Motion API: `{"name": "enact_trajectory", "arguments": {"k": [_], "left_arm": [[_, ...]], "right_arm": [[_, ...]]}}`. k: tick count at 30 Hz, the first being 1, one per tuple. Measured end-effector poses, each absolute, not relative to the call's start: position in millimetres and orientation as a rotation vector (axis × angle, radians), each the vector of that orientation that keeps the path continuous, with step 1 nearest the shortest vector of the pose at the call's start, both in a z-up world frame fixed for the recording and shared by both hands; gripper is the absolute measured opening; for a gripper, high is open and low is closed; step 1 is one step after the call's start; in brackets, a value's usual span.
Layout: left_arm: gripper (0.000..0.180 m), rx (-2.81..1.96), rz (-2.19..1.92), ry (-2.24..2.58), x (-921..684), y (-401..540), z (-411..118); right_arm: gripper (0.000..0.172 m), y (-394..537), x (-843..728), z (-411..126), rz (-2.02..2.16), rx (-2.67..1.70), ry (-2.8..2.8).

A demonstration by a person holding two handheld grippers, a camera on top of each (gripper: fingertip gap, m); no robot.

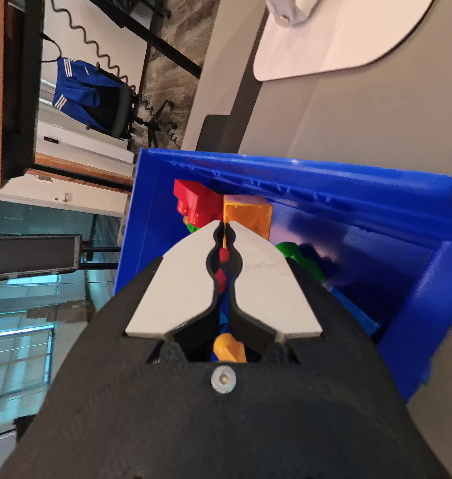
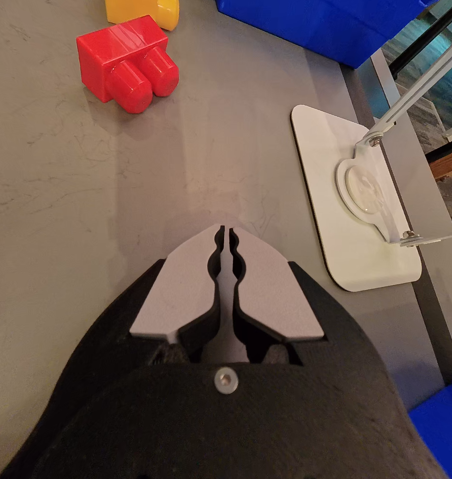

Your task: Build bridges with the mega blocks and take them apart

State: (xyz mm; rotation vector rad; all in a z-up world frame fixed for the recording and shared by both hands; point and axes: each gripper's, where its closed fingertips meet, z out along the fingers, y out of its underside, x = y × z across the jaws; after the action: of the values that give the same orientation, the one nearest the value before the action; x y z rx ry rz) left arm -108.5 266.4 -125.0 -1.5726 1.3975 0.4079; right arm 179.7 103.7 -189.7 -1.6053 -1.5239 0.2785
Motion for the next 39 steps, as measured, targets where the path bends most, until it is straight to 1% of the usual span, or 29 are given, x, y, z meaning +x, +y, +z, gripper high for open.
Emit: {"name": "enact_trajectory", "arguments": {"k": [7,15,18,20,28,33,39], "left_arm": [[0.001,-1.55,0.188,1.27,-105.0,212.2,-81.5],[0.001,-1.526,0.046,1.177,-93.0,135.1,-64.1],[0.0,-1.517,0.102,1.159,-95.8,123.6,-63.6],[0.001,-1.516,0.07,1.145,-93.5,119.1,-65.2],[0.001,-1.556,0.101,1.127,-106.0,139.9,-78.7],[0.001,-1.566,-0.021,1.1,-104.3,142.1,-75.2],[0.001,-1.55,-0.215,1.192,-61.7,92.6,-80.9]], "right_arm": [[0.003,103.6,179.6,-189.7,0.281,-1.606,-1.525],[0.003,103.5,179.6,-189.9,0.282,-1.607,-1.527],[0.003,103.4,179.5,-190.0,0.282,-1.607,-1.527],[0.003,103.3,179.6,-190.0,0.283,-1.607,-1.528],[0.002,102.9,179.6,-190.1,0.284,-1.605,-1.531],[0.002,102.5,179.6,-190.2,0.286,-1.604,-1.532],[0.002,102.2,179.6,-190.3,0.29,-1.605,-1.535]]}}
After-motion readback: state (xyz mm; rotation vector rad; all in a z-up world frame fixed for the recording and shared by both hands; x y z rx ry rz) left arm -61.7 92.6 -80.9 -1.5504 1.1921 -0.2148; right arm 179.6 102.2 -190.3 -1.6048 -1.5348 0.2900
